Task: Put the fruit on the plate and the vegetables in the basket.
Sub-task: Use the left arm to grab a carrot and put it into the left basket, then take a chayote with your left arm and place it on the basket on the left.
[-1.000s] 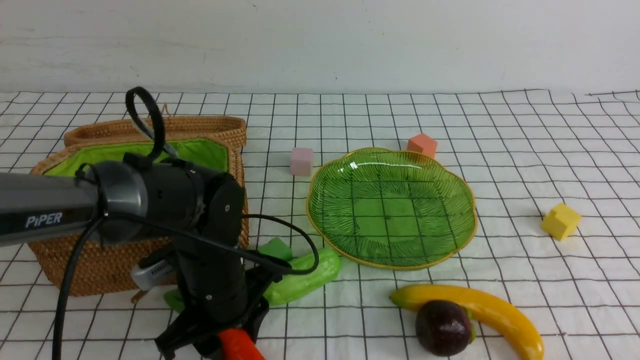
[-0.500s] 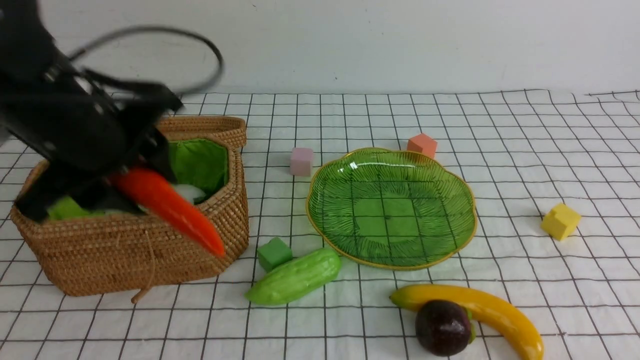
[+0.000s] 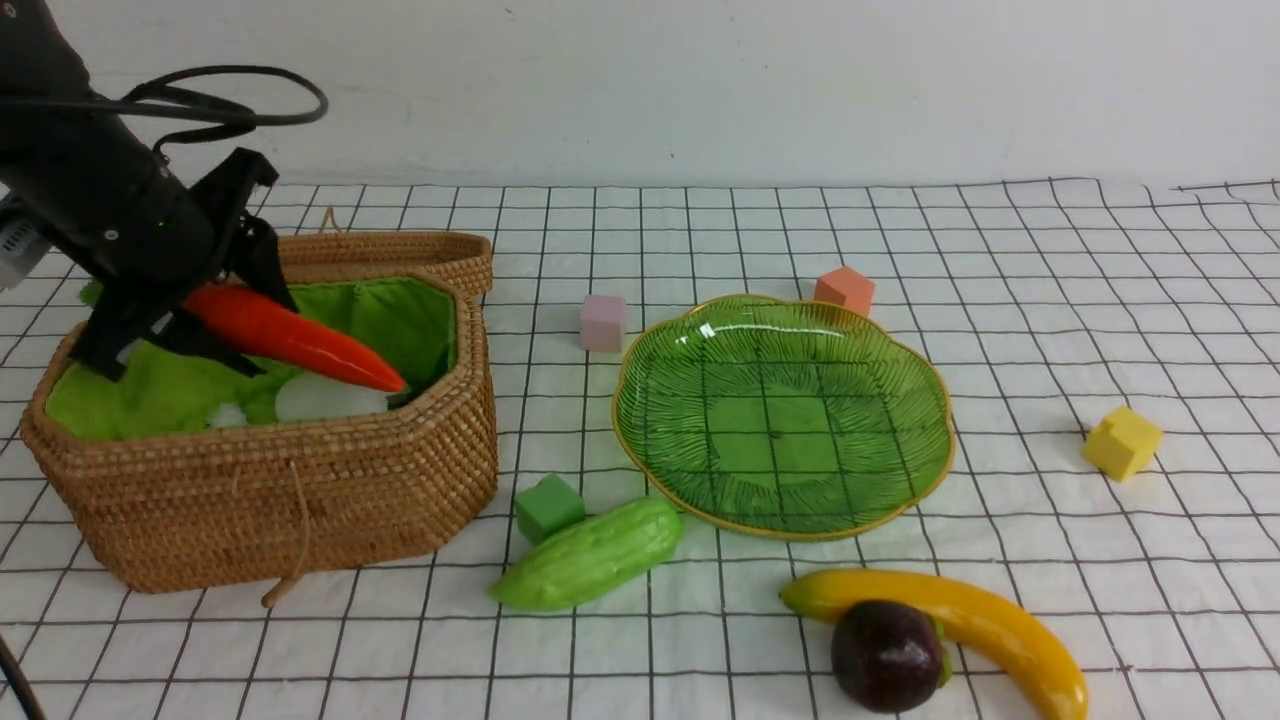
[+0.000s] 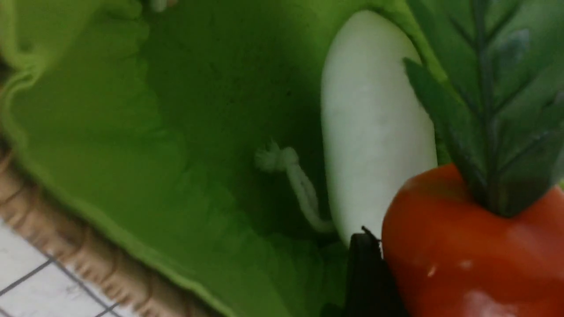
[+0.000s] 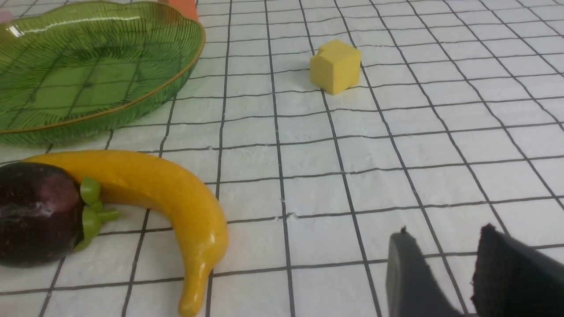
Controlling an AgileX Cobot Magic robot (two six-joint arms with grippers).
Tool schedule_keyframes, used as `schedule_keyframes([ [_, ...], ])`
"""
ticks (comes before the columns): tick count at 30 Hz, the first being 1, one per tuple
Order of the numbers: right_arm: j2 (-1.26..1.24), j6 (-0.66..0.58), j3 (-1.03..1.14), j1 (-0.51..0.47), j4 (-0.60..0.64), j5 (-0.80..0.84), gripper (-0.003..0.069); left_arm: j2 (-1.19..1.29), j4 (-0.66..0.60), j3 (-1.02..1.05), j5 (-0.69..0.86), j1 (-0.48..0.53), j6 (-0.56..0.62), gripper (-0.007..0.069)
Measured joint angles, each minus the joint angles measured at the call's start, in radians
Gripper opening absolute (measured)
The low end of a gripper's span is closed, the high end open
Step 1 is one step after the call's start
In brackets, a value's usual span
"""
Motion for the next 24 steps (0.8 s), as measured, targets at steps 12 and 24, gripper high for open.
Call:
schedule_keyframes([
  [12, 0.000, 0.000, 0.000, 0.000, 0.000, 0.000, 0.0244, 0.020, -0.049, -0.161, 0.135, -0.023, 0.316, 0.0624],
  [24, 0.000, 0.000, 0.000, 0.000, 0.000, 0.000, 0.0244, 0.042, 0.117, -0.182, 0.176, -0.586, 1.068, 0.0478],
])
